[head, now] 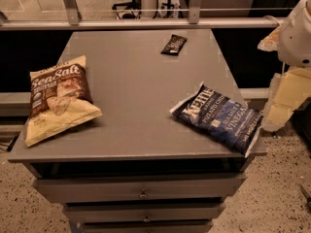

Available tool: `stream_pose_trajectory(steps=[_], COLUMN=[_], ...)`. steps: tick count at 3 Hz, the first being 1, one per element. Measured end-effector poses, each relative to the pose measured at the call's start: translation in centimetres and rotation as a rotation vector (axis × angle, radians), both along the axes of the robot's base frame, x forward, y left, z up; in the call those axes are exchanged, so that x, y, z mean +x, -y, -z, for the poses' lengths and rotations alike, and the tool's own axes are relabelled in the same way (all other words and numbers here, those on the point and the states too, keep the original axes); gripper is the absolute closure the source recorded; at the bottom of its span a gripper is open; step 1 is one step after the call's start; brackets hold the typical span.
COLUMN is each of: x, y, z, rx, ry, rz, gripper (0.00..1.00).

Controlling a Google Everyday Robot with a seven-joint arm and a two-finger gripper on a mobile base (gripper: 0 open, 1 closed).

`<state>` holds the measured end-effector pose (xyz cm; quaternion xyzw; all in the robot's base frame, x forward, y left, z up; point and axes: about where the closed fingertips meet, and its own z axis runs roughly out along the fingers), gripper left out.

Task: Move brown chip bag near blue chip bag

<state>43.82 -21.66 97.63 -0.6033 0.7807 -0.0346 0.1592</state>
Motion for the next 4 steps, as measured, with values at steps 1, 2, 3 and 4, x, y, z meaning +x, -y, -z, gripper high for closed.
stream_pose_trajectory(steps=[1, 2, 3, 4], x=[0.0, 0.4, 2.3, 5.1], y=[0.0, -0.7, -4.5, -10.0], z=[0.0, 0.2, 0.8, 1.5], rx=[0.0, 0.033, 0.126, 0.265], ry=[0.0, -0.003, -0.011, -0.003], rz=[0.0, -0.005, -0.056, -0.122], gripper=[0.0, 0.0, 0.0, 0.0])
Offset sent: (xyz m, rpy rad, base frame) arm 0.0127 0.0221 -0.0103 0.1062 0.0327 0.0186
